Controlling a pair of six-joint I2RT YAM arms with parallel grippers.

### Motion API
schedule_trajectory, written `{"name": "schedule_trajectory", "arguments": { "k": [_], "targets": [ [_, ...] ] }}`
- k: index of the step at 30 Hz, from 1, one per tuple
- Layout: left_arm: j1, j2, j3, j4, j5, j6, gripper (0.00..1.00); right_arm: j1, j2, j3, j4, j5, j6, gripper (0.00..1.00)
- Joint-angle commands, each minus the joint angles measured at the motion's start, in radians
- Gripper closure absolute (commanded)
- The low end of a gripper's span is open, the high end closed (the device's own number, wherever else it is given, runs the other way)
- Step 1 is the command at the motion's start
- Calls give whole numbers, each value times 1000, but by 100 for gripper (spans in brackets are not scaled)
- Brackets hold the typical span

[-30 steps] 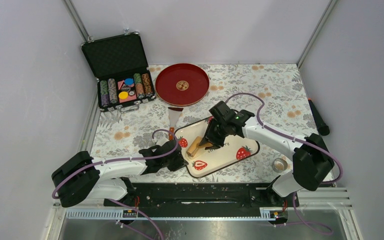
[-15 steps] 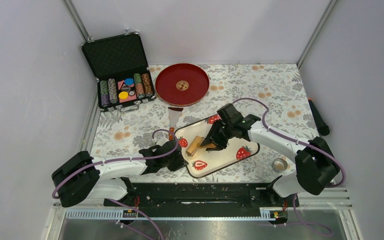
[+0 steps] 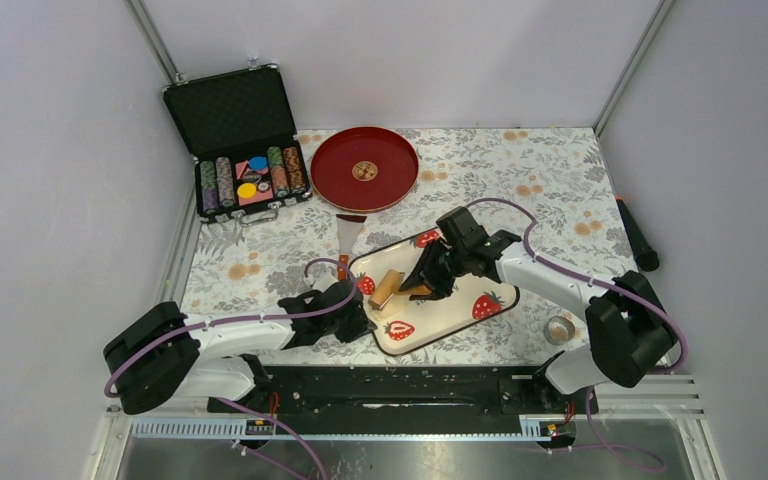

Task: Roll out the dumpling wrappers from the dough

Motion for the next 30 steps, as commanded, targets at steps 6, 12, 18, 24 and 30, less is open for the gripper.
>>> {"name": "schedule_trajectory", "arguments": {
  "k": [6,12,18,24,30],
  "targets": [
    [-1,26,-2,-97,-64,-28,100,2,126,-97,-190,166,21,100],
    [-1,25,-2,-95,-63,-28,100,2,138,-92,-178,166,17,100],
    [-1,25,-4,-92,-62,-24,100,3,98,-9,-171,185,-33,100],
    [-1,20,-8,-84,-60,-23,100,2,18,223,-287,279,-136,100],
    [-1,24,-8,-85,-61,-22,100,-1,-62,280,-333,331,-141,100]
  ]
}}
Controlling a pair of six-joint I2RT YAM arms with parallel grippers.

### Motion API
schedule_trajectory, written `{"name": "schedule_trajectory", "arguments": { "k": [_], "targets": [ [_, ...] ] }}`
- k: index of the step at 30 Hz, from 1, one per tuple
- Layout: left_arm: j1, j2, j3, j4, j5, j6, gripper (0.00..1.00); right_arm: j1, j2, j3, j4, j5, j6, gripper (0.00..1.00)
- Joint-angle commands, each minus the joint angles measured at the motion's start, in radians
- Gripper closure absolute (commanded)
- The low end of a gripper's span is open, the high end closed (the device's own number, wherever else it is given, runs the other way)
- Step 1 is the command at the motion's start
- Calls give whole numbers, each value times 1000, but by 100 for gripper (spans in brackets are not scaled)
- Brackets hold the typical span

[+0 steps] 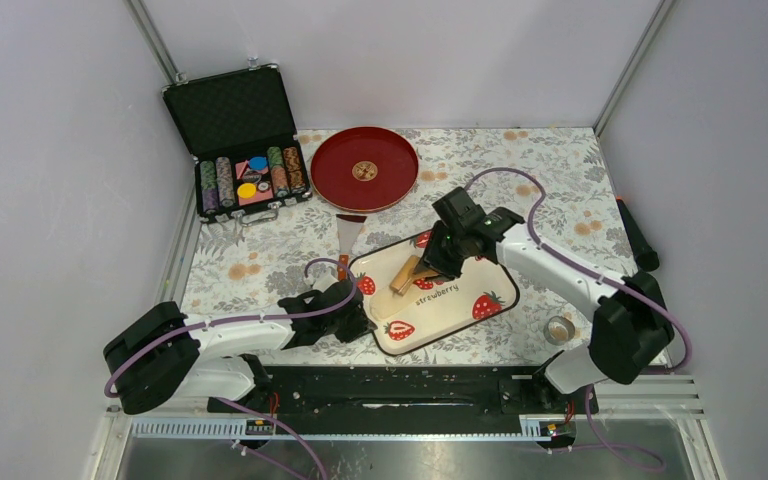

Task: Roll out the dumpling wrappers from the dough

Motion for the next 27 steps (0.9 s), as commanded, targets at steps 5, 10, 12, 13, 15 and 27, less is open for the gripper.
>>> {"name": "schedule_trajectory", "arguments": {
  "k": [5,10,12,13,15,27],
  "targets": [
    [-1,26,-7,-85,-59,-19,100,-2,-88,29,-121,59,-62,100],
    [-1,28,-4,-85,-58,-15,100,0,-41,38,-132,-7,-145,100],
    [-1,31,-3,-85,-59,-16,100,0,-14,44,-149,-14,-169,100],
    [-1,30,-4,-85,-59,-16,100,0,-4,45,-162,-9,-178,100],
    [-1,29,-4,-85,-59,-14,100,0,8,41,-194,17,-191,100],
    [0,26,-6,-83,-57,-14,100,-65,-38,-133,-216,32,-185,100]
  ]
}}
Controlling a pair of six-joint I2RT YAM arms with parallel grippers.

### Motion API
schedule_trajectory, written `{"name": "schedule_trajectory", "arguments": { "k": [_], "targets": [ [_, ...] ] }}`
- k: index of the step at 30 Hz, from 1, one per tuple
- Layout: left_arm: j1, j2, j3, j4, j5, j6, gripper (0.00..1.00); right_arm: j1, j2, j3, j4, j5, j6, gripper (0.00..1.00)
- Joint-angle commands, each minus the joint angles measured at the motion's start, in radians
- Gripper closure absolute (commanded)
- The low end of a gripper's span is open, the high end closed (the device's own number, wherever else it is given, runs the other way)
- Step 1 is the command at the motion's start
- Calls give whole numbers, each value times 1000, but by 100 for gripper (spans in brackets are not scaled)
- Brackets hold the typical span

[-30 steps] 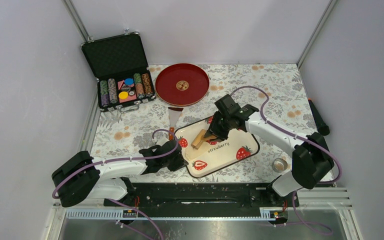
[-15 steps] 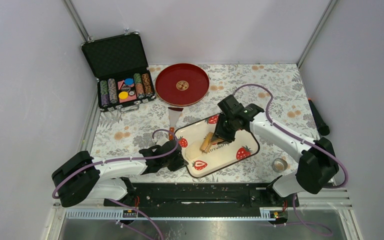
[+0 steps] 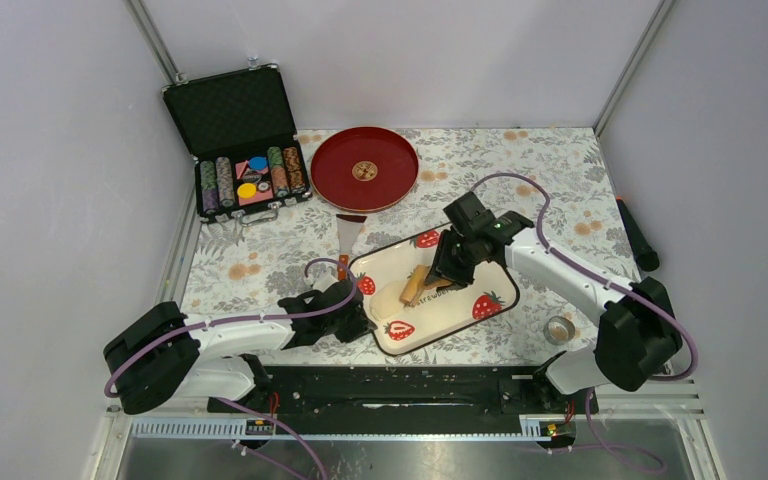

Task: Roll out the dumpling wrappers from the dough

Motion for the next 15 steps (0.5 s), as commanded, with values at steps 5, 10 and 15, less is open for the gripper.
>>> {"name": "schedule_trajectory", "arguments": {
  "k": [5,10,15],
  "targets": [
    [-1,25,-5,-83,-56,-15,100,-56,-29,-121,-139,69,-50,100],
    [-1,26,-4,-84,-57,-14,100,-58,-51,-116,-180,97,-83,100],
    [-2,28,-4,-85,-56,-14,100,-58,-42,-96,-204,108,-130,100]
  ]
}}
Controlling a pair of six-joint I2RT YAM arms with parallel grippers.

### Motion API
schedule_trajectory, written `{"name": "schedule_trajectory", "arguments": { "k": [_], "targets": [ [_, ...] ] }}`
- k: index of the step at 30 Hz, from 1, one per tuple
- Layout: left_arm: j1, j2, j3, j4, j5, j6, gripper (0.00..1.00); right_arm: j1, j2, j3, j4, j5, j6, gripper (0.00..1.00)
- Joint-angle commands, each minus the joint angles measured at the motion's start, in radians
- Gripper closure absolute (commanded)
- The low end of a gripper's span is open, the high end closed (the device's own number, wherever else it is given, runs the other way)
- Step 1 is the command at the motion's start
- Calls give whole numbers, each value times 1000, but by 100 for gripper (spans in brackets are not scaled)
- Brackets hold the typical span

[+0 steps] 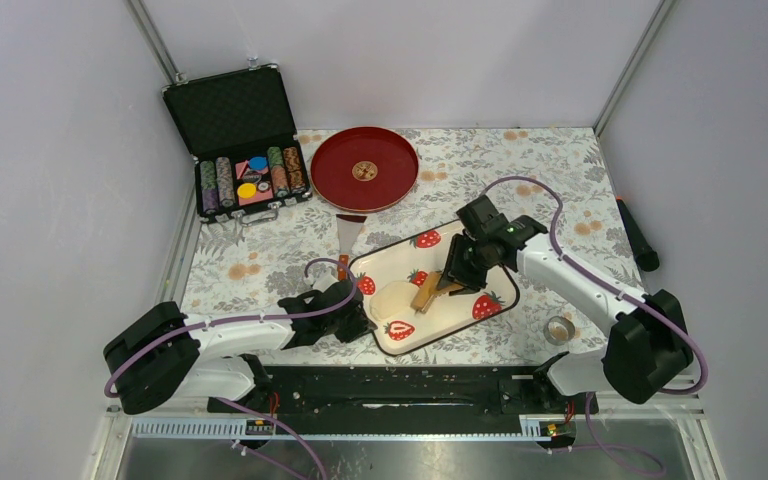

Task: Roll out the dumpling wrappers from the dough

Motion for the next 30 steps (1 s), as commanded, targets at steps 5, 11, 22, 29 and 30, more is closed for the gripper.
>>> {"name": "schedule_trajectory", "arguments": {
  "k": [5,11,22,29,30],
  "targets": [
    [0,27,-5,-84,-57,-14,100,-7,45,43,-184,106,-128,100],
    [-1,27,-3,-83,-56,-10,100,-6,4,180,-156,8,-220,100],
    [-1,30,-1,-84,-53,0,100,17,102,342,-89,-233,-397,100],
    [-1,28,-1,-84,-51,5,100,122,227,411,-85,-189,-405,100],
    [-1,29,0,-84,-51,5,100,136,244,415,-78,-187,-402,100]
  ]
}}
